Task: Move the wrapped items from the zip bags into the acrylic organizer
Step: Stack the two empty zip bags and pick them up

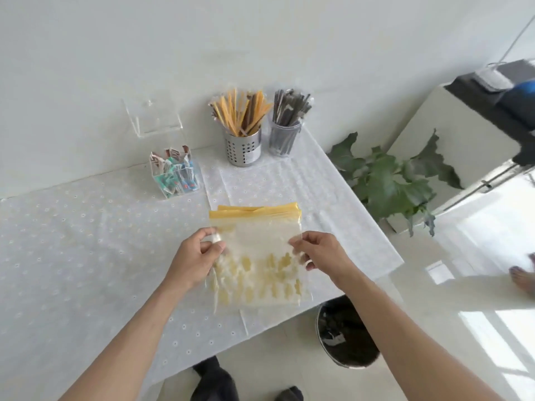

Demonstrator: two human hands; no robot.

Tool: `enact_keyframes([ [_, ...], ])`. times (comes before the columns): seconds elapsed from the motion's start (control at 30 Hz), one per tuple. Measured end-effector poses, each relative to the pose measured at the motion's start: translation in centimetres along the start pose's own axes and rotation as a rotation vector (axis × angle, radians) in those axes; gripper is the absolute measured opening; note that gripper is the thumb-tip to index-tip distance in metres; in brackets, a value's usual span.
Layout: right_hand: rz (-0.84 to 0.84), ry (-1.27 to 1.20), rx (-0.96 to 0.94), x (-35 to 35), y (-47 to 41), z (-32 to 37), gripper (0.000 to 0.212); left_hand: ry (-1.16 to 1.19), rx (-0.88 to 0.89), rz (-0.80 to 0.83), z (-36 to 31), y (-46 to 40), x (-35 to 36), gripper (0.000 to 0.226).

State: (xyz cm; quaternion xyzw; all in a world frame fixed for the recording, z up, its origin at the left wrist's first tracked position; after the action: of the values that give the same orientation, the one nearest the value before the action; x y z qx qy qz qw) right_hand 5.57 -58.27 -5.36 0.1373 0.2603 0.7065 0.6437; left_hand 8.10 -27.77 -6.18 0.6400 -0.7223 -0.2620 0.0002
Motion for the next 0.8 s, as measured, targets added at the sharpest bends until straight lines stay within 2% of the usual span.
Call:
enact_keyframes([
  [0.1, -0.130, -0.022, 0.026, -7.7, 3.3, -3.8, 0.017, -0.061, 0.045, 0.114, -3.1, 0.2, 8.0, 0.033],
  [0.27, -0.313, -0.071, 0.087, -18.3, 9.7, -10.9, 0.022, -0.204, 0.164, 0.310, -7.7, 1.4, 21.2, 0.009],
  [0.4, -0.421, -0.139, 0.124, -24.5, 14.3, -16.9, 0.020, -0.302, 0.227, 0.434, -8.8, 2.3, 30.1, 0.021],
  [0.63, -0.534, -0.259, 0.186, -29.1, 19.3, -26.8, 0.013, -0.539, 0.360, 0.567, -8.1, 5.4, 40.9, 0.024],
  [0.8, -0.580, -0.291, 0.231, -29.4, 18.6, -34.1, 0.003, -0.612, 0.320, 0.601, -3.2, 5.4, 45.3, 0.027],
])
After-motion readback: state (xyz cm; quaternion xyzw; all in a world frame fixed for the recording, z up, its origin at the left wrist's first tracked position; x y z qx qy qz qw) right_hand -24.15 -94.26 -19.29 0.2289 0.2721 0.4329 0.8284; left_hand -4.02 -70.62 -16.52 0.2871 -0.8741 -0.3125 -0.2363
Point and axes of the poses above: each hand's wrist, its own y-axis away from the middle knuckle, its own x-axis out of the palm, z = x × y, the point moved 10 cm from there along -y, towards the middle knuckle, and after that the axes turned 3 degrees about z, right-handed, at the moved point
